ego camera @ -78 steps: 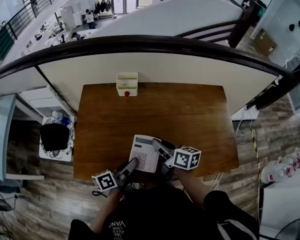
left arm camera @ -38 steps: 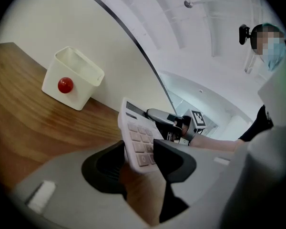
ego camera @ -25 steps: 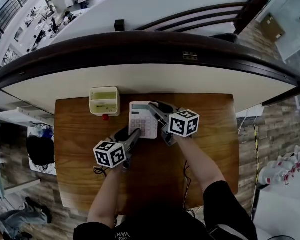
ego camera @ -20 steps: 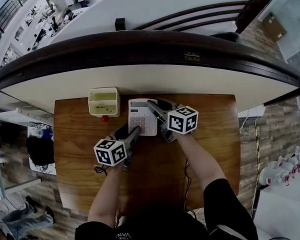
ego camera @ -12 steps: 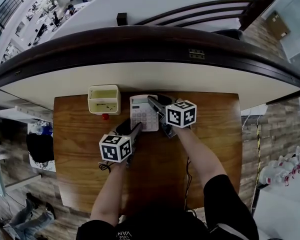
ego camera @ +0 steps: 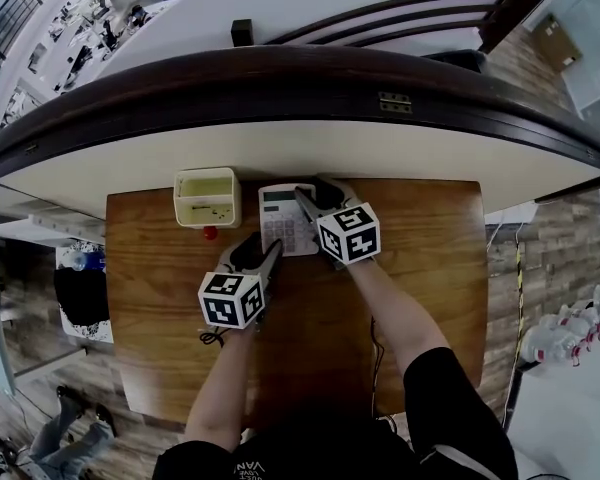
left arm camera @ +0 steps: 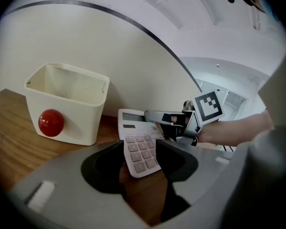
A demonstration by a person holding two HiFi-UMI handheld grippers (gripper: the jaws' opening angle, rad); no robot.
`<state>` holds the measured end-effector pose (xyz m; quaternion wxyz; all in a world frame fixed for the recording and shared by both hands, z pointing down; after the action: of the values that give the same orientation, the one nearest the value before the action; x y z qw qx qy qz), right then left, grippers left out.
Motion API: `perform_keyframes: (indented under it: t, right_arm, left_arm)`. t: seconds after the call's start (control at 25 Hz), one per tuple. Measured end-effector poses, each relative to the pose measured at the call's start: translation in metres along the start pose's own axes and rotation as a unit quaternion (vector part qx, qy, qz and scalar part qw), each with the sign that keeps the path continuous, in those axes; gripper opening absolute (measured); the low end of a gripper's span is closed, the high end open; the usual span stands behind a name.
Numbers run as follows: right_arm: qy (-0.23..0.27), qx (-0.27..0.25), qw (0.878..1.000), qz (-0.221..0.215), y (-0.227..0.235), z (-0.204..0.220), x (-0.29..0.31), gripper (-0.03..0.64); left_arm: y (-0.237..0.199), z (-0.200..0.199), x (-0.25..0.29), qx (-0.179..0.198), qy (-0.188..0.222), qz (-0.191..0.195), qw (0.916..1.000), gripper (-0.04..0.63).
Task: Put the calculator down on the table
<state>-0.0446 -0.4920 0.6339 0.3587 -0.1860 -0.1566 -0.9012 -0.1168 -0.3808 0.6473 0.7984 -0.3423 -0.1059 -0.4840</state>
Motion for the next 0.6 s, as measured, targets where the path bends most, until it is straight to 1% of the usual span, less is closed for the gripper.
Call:
perform_keyframes:
  t: [0.2,0.36,0.6]
  right_arm:
    - [0.005,-0.017,0.999,0.03,0.0,-0.003,-0.007,0.136]
    - [0.021,0.004,0.999,0.042,0.001,-0.006,-0.023,0.135]
    - [0.031,0.035,0.996,0.07,-0.007,-0.002,-0.061,0.135]
  left_arm:
    - [-0.007,0.001,-0.015,-0.014,0.015,-0.014,0.9997,0.209]
    - [-0.011,0.001,-0.028,-0.012,0.027,-0.024,0.9993,0.209]
    - [-0.007,0.002,-0.053,-0.012,0.039,-0.026,0.9988,0.206]
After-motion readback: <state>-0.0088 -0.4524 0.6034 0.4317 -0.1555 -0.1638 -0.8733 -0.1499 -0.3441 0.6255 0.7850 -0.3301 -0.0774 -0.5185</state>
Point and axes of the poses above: the fingertips, and each gripper's own axes: x forward along the fingers, y to its right, z out of its underside, the point moved 1 cm from there along -x, backward along the fingers, and after that the axes turned 2 degrees about -x, right-handed, at the moved point
